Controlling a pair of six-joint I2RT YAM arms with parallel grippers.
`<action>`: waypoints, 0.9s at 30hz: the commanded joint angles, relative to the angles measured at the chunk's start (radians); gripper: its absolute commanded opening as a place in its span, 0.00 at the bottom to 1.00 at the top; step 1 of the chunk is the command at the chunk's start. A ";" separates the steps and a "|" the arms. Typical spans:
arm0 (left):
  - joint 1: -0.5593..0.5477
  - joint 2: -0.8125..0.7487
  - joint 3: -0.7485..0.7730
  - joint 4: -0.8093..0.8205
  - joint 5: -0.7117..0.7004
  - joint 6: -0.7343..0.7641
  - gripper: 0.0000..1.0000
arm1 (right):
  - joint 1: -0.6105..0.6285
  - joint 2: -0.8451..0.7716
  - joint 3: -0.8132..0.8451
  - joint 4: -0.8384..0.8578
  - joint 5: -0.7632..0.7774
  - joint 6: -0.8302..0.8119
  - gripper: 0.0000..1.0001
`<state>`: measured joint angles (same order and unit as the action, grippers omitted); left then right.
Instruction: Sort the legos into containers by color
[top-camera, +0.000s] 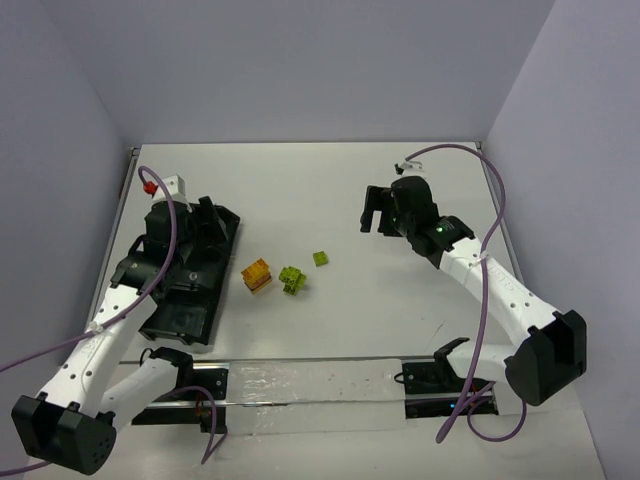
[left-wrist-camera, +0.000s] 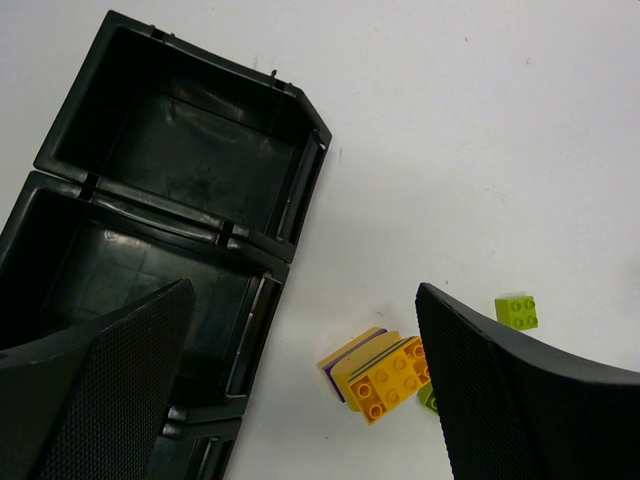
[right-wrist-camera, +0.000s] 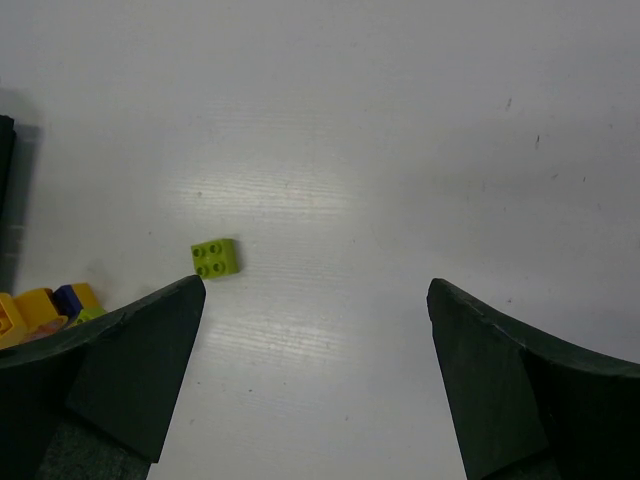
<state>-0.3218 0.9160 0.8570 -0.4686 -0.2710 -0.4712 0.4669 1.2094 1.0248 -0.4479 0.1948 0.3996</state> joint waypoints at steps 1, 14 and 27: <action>-0.005 0.026 0.054 -0.017 -0.013 -0.035 0.99 | 0.009 -0.042 -0.022 0.044 0.014 0.011 1.00; -0.017 0.086 0.074 -0.081 0.128 0.087 0.98 | 0.009 -0.069 -0.035 0.036 0.020 0.020 1.00; -0.176 0.230 0.098 -0.141 0.238 0.119 0.91 | 0.010 -0.074 -0.035 0.023 0.025 0.042 1.00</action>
<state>-0.4337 1.1049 0.9116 -0.5962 -0.0841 -0.3919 0.4671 1.1462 0.9665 -0.4349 0.1979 0.4305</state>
